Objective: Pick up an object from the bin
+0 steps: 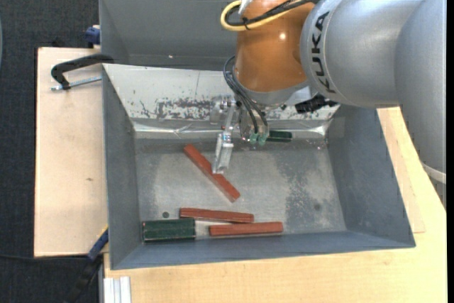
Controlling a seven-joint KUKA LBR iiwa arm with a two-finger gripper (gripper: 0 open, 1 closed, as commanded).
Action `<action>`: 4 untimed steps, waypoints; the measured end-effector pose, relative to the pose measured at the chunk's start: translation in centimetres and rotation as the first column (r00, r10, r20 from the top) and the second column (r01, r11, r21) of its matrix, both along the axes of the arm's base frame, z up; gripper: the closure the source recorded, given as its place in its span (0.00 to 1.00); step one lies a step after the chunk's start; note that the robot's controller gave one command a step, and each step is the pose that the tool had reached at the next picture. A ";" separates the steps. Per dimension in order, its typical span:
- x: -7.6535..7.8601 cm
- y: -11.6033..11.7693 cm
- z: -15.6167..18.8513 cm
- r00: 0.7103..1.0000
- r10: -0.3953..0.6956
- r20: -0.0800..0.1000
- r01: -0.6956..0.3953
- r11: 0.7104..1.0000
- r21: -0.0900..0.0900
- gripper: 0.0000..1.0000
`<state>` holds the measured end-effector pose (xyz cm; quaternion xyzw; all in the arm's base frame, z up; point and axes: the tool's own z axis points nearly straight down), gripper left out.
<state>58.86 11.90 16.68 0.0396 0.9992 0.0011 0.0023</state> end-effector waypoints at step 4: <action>-1.7 0.6 -9.6 0.901 -0.434 -0.003 0.434 0.901 0.000 1.00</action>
Offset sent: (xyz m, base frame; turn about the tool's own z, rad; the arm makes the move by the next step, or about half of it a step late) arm -0.0139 0.0028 -0.0311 0.3407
